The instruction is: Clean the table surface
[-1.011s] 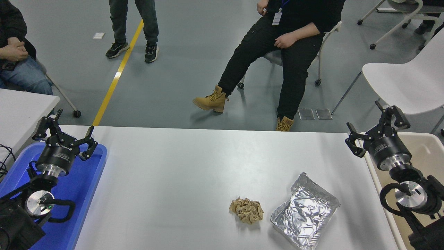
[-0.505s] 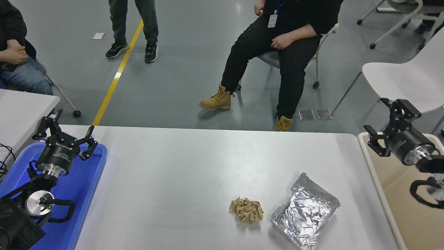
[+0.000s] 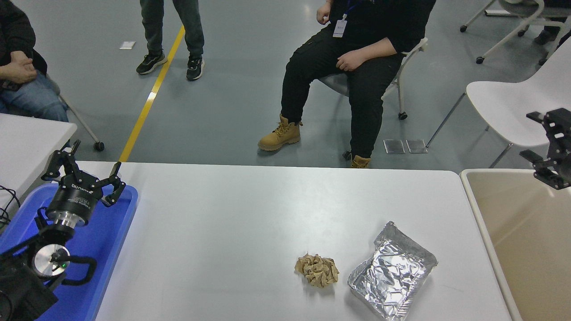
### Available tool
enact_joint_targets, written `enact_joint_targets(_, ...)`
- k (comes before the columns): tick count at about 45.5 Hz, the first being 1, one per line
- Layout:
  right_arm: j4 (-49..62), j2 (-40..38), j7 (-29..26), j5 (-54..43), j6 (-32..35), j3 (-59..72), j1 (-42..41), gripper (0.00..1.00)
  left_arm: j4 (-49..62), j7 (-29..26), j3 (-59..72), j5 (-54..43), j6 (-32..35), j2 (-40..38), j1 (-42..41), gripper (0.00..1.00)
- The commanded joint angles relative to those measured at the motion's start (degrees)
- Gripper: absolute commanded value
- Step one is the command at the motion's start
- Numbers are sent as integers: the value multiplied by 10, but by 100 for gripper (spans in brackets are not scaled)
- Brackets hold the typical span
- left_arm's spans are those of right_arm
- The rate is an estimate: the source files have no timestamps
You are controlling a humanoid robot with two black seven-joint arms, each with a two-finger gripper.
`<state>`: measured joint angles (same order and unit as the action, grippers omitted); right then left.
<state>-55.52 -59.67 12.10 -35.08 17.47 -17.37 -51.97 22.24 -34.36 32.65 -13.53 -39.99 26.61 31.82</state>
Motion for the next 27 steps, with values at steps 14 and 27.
enact_joint_targets(14,-62,33,140,-557,36,100,-86,98,0,0,0,0,0,-1,0,100)
enact_joint_targets(27,-82,97,173,-656,29,182,-114,98,0,0,0,0,0,-1,0,100)
